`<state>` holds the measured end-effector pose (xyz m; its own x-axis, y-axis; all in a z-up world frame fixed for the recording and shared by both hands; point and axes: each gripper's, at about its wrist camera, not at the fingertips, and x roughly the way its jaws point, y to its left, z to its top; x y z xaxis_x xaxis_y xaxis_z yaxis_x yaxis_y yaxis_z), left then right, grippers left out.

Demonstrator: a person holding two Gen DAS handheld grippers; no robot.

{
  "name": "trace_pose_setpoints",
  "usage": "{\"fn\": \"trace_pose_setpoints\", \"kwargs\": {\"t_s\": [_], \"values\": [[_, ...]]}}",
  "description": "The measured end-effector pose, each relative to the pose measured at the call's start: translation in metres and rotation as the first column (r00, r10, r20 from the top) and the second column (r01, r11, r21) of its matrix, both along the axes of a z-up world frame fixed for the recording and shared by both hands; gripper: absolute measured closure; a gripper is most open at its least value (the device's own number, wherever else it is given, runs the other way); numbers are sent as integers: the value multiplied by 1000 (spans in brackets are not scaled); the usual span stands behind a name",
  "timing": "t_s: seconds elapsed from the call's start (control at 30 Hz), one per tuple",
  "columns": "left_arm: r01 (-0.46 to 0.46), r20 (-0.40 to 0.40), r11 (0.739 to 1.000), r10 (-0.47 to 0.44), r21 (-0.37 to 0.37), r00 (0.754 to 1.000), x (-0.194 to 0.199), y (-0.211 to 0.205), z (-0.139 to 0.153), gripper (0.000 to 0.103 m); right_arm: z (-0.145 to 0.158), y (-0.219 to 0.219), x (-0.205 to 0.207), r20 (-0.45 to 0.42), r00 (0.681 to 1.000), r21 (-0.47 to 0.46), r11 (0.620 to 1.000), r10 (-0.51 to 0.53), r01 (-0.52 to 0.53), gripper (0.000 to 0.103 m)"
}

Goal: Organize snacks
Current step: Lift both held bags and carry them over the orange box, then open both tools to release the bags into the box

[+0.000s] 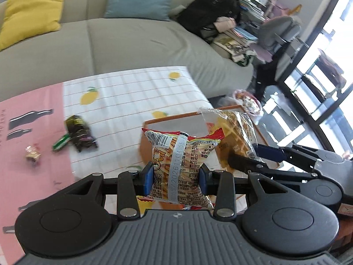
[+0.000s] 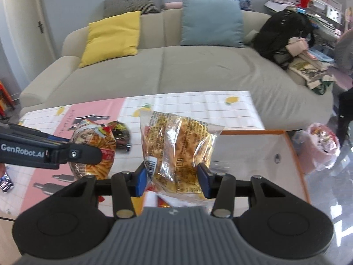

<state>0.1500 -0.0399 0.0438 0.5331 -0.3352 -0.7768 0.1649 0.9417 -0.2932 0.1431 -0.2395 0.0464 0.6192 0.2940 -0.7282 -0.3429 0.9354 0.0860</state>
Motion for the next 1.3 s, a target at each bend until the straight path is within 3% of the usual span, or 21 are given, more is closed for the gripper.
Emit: {"fn": "trace_pose_setpoints", "kwargs": {"t_s": [0.23,0.47,0.7,0.93,1.2,1.3], "values": [[67,-54,997,-68,-33,996,33,-30,-12,59,-13,-30,29,-42,998,-37,998,-54,52,57],[94,-133,996,-94,-5,987,68,-63,-41,59,-42,-49,58,-134,989,-96,994,-69,57,57],[142,-193,982,-116,128,974,96,-92,-77,59,-75,-59,86,-221,971,-152,986,-96,62,57],[215,-218,919,-148,331,965,113,-122,-106,59,-102,-63,102,-276,954,-169,983,-115,69,57],[255,-251,839,-148,480,957,117,-138,-131,57,-128,-67,116,-325,934,-235,969,-150,74,57],[261,-252,822,-148,506,956,120,-140,-134,52,-137,-68,121,-347,923,-263,962,-165,73,57]]}}
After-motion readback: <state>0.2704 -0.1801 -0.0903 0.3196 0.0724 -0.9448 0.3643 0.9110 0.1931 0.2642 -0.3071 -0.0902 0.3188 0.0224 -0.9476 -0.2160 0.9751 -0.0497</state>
